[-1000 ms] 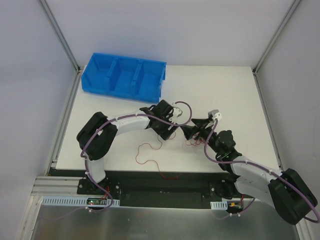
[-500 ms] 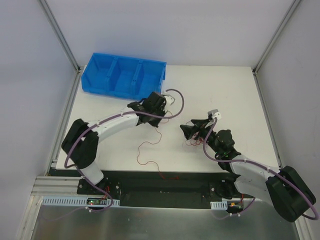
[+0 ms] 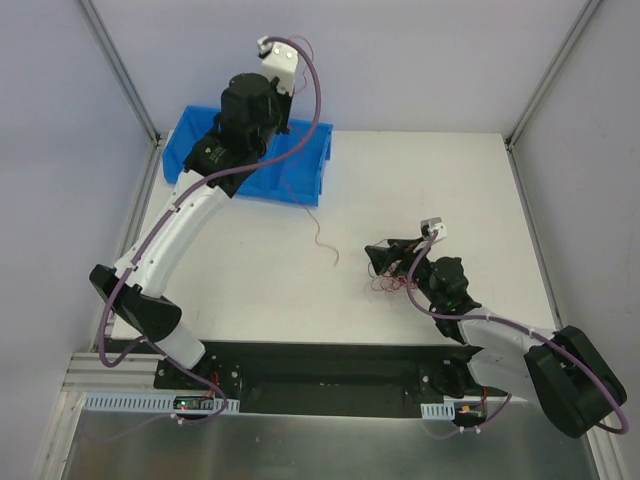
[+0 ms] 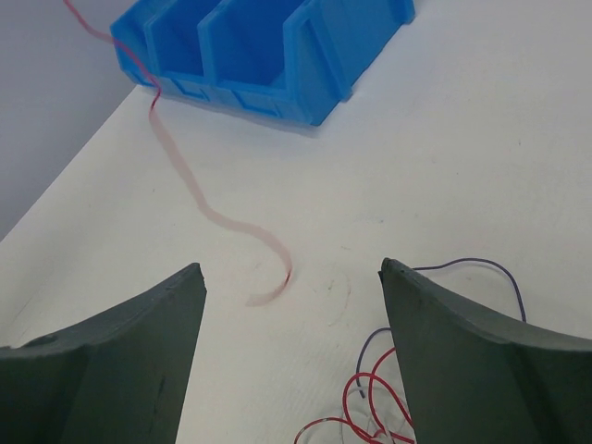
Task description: Untangle the cables
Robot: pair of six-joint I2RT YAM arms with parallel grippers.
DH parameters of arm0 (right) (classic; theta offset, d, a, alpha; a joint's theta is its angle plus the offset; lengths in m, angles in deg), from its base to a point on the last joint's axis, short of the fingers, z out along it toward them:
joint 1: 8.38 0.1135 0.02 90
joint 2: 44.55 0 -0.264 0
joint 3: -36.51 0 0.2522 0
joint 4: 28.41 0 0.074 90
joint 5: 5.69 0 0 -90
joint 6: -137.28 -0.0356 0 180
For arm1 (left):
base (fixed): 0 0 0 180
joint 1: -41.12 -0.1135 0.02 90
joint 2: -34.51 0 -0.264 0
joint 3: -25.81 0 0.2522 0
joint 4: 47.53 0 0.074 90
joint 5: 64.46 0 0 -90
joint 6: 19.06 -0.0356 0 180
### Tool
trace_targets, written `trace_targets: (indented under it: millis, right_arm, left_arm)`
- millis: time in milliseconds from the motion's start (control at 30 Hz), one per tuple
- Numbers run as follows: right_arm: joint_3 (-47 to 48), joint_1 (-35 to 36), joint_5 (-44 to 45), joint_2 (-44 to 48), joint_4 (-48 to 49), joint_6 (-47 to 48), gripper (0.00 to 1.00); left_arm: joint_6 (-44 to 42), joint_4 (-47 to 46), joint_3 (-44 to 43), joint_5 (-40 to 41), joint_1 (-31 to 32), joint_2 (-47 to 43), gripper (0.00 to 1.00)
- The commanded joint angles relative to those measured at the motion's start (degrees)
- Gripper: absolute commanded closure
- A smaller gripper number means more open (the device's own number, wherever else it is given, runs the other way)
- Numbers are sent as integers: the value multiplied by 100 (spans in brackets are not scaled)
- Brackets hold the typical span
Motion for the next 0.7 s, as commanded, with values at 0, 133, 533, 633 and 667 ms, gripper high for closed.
trace_targets:
  millis: [0,133,533,633,667]
  right_arm:
    - [240,-83,-33,-106,336,-164,21]
    - [283,-118,-95,-194,353,-208,21]
    - [424,-233,-358,-536,406,-366,21]
    - [459,-268,-429,-642,467,-427,21]
    - [477,-259,-455,-686,468,-427,21]
  left_arm:
    - [-611,-406,-1071,230,-165,487,100]
    - [-1015,-696,-1924,89,-244,979,100]
    - [-1991,-2137,-2981,-122,-508,1833,100]
    - [-2045,-2419,-3191,-236,-578,1947,100]
    - [-2010,-2472,-3270,-271,-604,1956,100]
